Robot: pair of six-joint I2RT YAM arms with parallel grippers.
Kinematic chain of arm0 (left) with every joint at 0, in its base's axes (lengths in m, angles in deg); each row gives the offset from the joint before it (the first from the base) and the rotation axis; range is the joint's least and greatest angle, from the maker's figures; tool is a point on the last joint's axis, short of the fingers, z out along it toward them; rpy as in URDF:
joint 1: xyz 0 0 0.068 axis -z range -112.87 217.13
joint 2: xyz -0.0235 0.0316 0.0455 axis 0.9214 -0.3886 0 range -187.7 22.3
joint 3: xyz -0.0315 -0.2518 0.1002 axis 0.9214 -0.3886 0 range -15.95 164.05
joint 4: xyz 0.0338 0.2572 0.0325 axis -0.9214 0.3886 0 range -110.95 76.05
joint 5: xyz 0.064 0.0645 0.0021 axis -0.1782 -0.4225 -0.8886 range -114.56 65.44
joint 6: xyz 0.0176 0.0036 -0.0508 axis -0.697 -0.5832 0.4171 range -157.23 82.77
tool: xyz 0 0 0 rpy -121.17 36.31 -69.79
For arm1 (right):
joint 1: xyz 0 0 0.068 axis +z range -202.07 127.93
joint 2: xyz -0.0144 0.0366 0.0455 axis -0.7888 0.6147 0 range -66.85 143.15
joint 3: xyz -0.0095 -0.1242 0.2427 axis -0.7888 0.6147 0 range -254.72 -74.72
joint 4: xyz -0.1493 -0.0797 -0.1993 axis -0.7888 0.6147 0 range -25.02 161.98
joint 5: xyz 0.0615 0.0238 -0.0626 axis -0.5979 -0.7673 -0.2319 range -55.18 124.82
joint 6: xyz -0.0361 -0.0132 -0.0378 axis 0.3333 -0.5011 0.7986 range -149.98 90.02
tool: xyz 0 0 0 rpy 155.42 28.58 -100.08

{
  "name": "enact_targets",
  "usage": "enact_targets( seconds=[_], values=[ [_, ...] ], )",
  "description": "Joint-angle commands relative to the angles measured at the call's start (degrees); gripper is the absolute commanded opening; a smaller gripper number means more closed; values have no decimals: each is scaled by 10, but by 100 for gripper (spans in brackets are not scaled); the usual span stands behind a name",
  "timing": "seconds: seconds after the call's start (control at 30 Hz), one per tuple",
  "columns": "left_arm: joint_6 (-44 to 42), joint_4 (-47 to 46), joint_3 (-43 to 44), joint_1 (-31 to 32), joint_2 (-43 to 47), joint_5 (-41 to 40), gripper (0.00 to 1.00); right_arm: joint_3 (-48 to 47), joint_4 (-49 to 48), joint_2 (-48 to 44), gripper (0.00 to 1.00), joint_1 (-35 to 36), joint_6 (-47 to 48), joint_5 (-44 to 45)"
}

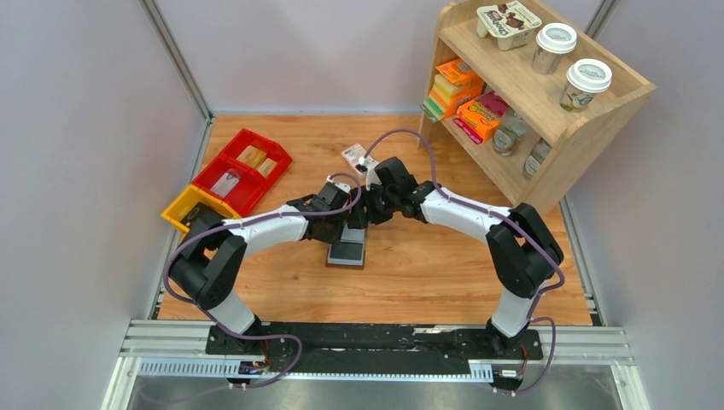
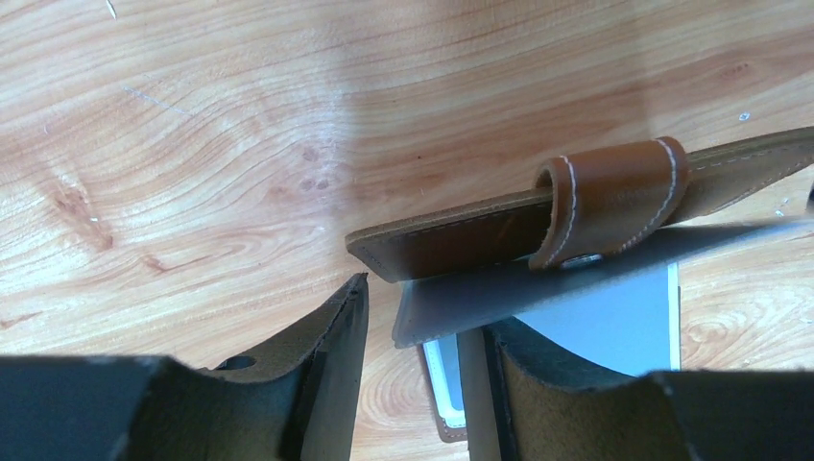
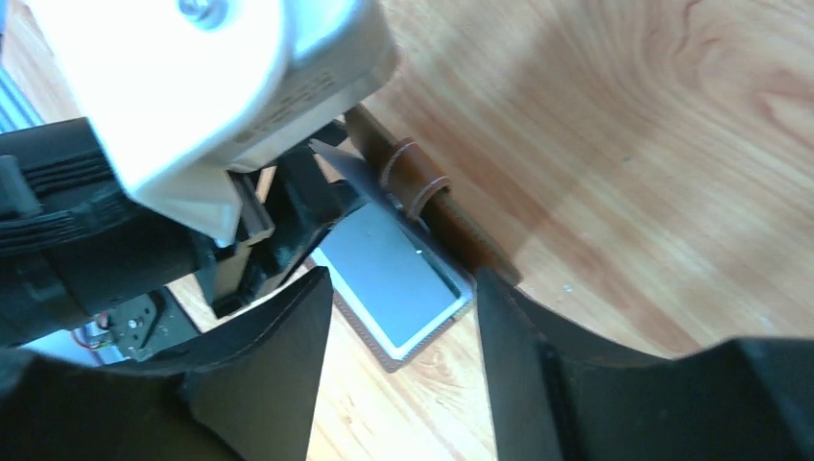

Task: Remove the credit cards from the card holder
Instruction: Remove the credit card from the card holder.

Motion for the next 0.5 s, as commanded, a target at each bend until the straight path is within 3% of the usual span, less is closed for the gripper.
enact_targets(
  seconds=[0.0, 0.2, 0.47],
  values=[
    [12, -27, -8, -1, 19, -5, 47, -4, -11, -1, 63, -13, 70, 38],
    [0, -37, -3, -2, 15, -2, 47, 7, -25, 6, 69, -28, 123, 3],
    [-14, -41, 9, -2, 8, 6, 47, 5, -38, 38, 60, -28, 156, -80]
  ],
)
